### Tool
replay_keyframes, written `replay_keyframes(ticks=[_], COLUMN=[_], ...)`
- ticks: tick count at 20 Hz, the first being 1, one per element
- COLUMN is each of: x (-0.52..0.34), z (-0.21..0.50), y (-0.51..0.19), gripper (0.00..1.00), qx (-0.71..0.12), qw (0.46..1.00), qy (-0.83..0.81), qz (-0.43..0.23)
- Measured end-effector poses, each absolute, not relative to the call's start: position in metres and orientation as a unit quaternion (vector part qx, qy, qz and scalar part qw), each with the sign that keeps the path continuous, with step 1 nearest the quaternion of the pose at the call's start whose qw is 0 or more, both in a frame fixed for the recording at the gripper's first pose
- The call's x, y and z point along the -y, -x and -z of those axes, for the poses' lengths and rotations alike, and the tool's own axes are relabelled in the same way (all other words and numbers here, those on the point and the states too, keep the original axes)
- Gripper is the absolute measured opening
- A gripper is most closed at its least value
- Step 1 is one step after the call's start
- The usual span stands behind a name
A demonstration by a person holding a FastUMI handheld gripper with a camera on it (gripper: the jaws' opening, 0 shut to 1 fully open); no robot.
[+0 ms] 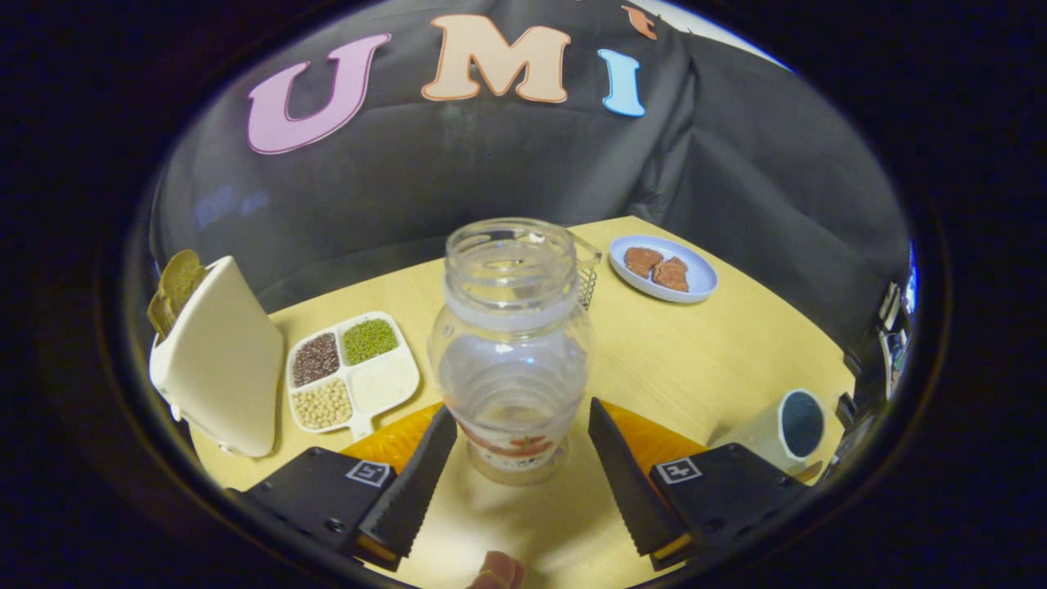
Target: Take the bottle from table, then pour the juice into the cup, finally place the bottle on the coaster
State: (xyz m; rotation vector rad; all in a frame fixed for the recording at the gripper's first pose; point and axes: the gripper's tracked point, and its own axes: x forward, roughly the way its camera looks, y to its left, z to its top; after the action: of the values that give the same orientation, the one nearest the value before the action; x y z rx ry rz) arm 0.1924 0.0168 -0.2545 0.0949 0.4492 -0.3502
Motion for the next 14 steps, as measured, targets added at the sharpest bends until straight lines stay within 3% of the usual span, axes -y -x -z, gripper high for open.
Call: replay_keyframes(ticks=[7,14], x=[-0.039,-0.011], z=[0.203,0.103], y=[-0.123,-0.074], gripper=[1.00,1.00], qx=[-0.219,-0.143], qw=[0.968,0.989], qy=[-0.064,0.030], qz=[0.105,0.030])
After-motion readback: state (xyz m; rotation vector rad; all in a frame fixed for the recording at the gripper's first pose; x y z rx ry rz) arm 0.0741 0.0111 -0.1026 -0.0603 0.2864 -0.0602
